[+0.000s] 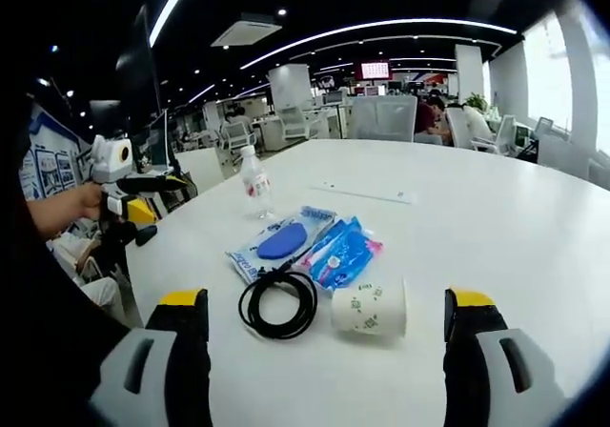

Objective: Arrange the tabletop items into an orderly group along one side of the table until the central work area is clear of visible clutter.

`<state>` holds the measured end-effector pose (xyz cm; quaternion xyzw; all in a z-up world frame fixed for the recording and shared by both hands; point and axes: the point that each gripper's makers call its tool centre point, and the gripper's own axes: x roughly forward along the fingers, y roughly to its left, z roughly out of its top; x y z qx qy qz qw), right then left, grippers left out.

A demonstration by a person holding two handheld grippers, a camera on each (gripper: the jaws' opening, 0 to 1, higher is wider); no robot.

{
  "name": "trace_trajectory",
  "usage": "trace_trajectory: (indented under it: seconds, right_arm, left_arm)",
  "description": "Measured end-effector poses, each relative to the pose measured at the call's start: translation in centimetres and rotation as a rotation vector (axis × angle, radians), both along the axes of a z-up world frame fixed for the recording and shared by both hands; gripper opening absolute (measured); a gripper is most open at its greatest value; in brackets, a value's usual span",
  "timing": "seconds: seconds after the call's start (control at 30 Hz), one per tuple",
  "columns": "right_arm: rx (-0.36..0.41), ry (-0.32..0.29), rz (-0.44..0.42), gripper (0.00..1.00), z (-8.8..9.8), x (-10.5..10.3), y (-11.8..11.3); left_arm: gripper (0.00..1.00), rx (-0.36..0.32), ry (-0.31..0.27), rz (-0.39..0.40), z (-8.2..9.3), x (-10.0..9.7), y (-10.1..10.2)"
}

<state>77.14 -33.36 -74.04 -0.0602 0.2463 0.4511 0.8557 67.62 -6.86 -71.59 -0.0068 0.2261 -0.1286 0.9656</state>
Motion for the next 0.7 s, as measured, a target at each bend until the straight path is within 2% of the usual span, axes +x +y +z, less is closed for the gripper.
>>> trace_trajectory:
  seconds: [0.37,0.53,0.57,0.6,0.7]
  right_arm:
    - [-0.007,-0.001,-0.012,0.99,0.2,-0.3,-0.4]
    - [-0.004,0.005,-0.026,0.99,0.3,-0.5,-0.2]
    - [-0.004,0.008,-0.032,0.99,0.2,-0.5,-0.2]
    - [-0.003,0.014,-0.041,0.99,0.2,-0.5,-0.2]
    - [0.011,0.028,-0.057,0.97,0.3,-0.7,0.1]
  left_arm:
    - [1.00,0.001,0.017,-0.018,-0.7,-0.3,0.3]
    - [1.00,-0.001,0.021,-0.059,-0.5,0.6,-0.1]
    - [1.00,0.023,0.025,-0.090,-0.4,0.9,-0.5]
    - [1.00,0.033,0.025,-0.104,-0.6,1.1,0.0]
    - [0.99,0.049,0.025,-0.136,-0.4,1.9,-0.1]
